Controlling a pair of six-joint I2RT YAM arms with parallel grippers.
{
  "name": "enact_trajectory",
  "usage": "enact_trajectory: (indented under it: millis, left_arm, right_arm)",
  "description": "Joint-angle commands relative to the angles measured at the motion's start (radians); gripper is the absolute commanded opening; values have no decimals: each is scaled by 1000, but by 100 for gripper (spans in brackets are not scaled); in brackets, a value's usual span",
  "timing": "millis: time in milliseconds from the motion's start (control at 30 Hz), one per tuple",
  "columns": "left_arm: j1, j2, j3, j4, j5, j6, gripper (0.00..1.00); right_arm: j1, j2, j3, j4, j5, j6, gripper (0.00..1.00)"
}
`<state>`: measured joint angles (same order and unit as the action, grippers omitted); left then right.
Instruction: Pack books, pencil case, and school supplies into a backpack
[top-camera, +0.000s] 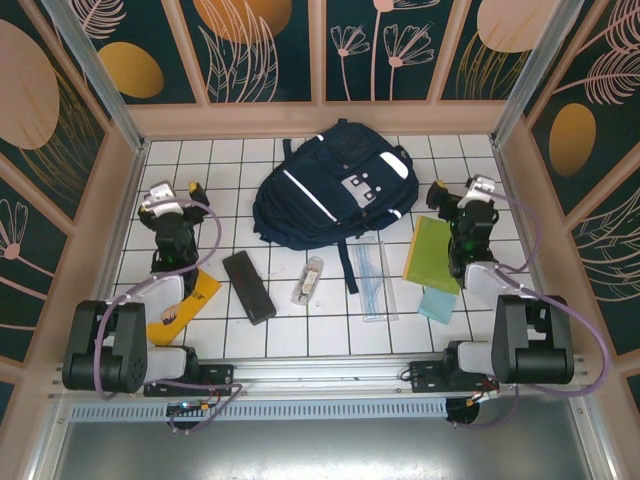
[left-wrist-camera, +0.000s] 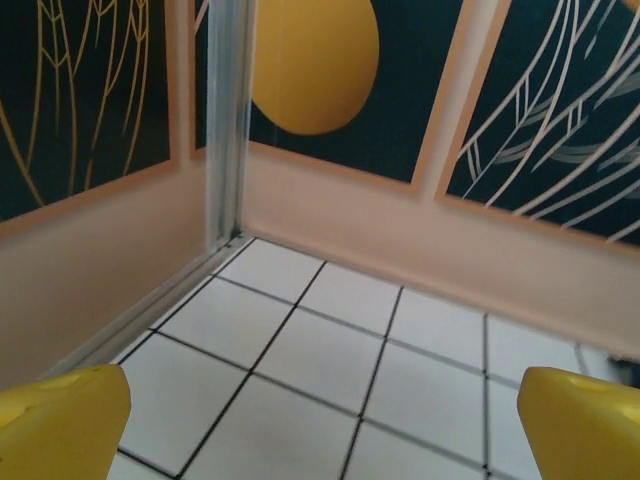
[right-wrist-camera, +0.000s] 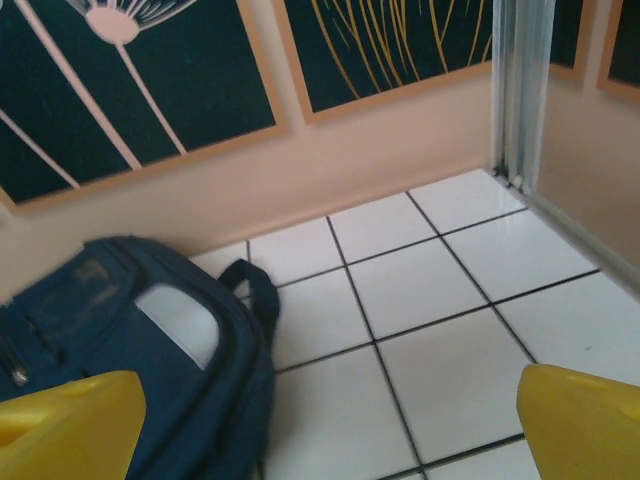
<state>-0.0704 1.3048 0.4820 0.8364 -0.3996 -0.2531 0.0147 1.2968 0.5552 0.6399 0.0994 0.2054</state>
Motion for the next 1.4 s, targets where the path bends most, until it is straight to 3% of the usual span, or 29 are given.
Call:
enact_trajectory:
  millis: [0,133,267,400,533,767,1000,1067,1167,1367]
  left_arm:
    - [1,1,78,-321,66,-292,99]
    - [-30,6,88,-431,172,-536,98]
    - [-127,-24,38,-419,178,-651,98]
    - [-204,-13,27,-422,191,-713,99]
    - [-251,24,32,-404,202,-742,99]
    - [-314,103,49,-368,184,-775,99]
    - [-322,103,70,-363,205,-775,99]
    - [-324,82,67,-374,214,-776,99]
    - [-329,48,58,-390,231,-775,99]
    - [-347,-27,62,-416,328,-675,97]
  right_arm:
    - [47,5,120,-347,-14,250,95]
    - [148,40,181,-499,-67,395,94]
    - [195,76,176,-547,-174,561,94]
    - [205,121,85,-384,-343,736,94]
    - [213,194,70,-280,-414,818,94]
    - [248,275,76,-196,-422,923,94]
    - [249,410,109,-33,-402,984,84]
    - [248,455,136,-8,-406,1005,78]
    - [244,513,168,48,-435,1030,62]
    - [250,555,238,95,-492,1039,10]
